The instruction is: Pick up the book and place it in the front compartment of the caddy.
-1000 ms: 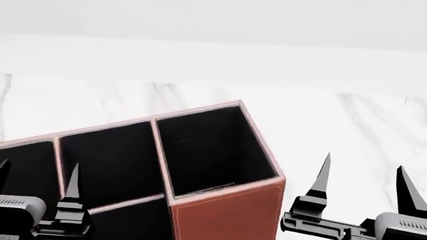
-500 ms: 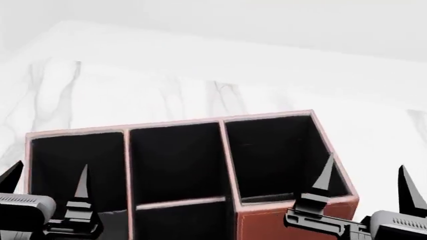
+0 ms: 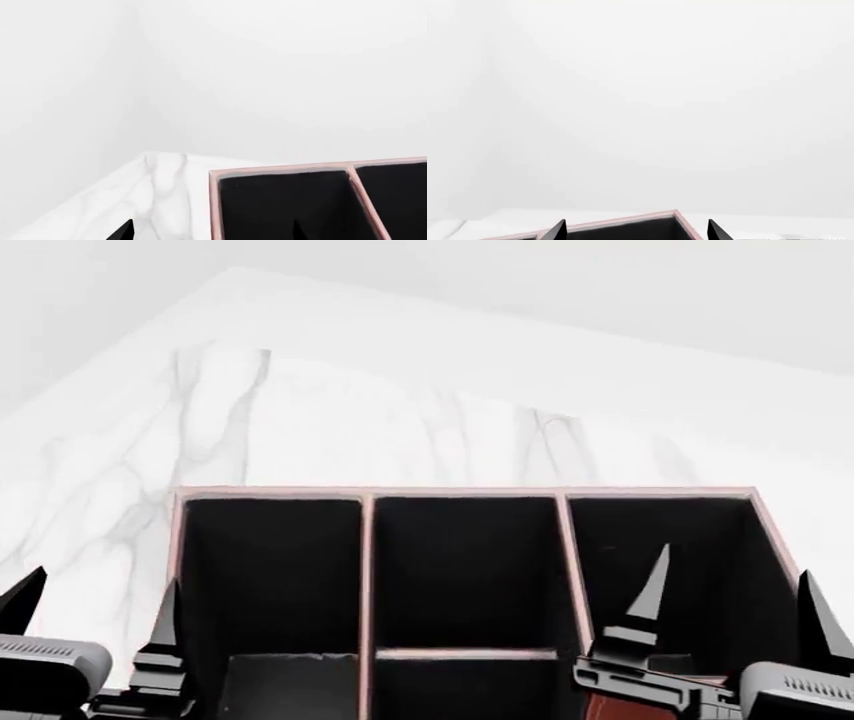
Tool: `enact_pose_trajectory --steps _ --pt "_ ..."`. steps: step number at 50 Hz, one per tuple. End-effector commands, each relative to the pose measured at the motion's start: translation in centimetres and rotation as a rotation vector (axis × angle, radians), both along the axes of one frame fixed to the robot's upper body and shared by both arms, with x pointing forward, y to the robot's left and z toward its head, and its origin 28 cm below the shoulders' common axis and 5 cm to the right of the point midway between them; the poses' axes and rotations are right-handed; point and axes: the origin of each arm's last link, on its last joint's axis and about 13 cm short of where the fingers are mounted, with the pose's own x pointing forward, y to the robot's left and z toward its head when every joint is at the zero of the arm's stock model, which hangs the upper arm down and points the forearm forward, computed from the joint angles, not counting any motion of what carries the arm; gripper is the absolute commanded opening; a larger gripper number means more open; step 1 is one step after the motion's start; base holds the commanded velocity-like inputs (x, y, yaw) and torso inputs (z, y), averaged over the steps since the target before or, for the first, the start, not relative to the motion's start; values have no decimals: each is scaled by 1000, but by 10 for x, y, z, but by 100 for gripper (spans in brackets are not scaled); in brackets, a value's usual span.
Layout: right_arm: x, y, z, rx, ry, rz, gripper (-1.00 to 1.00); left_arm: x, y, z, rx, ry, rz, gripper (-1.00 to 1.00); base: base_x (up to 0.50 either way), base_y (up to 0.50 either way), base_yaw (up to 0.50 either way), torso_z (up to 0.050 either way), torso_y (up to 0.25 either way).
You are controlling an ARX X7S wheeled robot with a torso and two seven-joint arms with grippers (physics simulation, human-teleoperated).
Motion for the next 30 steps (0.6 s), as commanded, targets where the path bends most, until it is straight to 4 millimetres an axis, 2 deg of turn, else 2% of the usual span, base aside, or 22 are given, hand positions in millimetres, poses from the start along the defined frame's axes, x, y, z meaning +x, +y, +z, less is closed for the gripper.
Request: enact_pose_trajectory --steps 1,7,11,15,20,30 --pt "1 -5 2 -7 5 -21 100 -2 1 8 54 -21 -109 100 0 0 0 0 0" --pt "1 -8 6 -12 4 -37 100 -5 2 21 40 32 -266 100 0 0 0 0 2" --pt "0 -12 9 -27 0 -61 100 -9 1 25 115 91 -384 100 0 0 0 0 0" --pt "-1 -15 8 -26 -7 -79 100 -18 -1 35 118 143 -529 100 0 0 0 0 0" --pt "-3 -18 11 -24 -14 -94 100 -34 -5 38 141 224 -701 100 0 0 0 0 0" --pt "-5 -21 12 -34 -21 -117 100 -45 -7 46 124 380 -882 100 0 0 0 0 0"
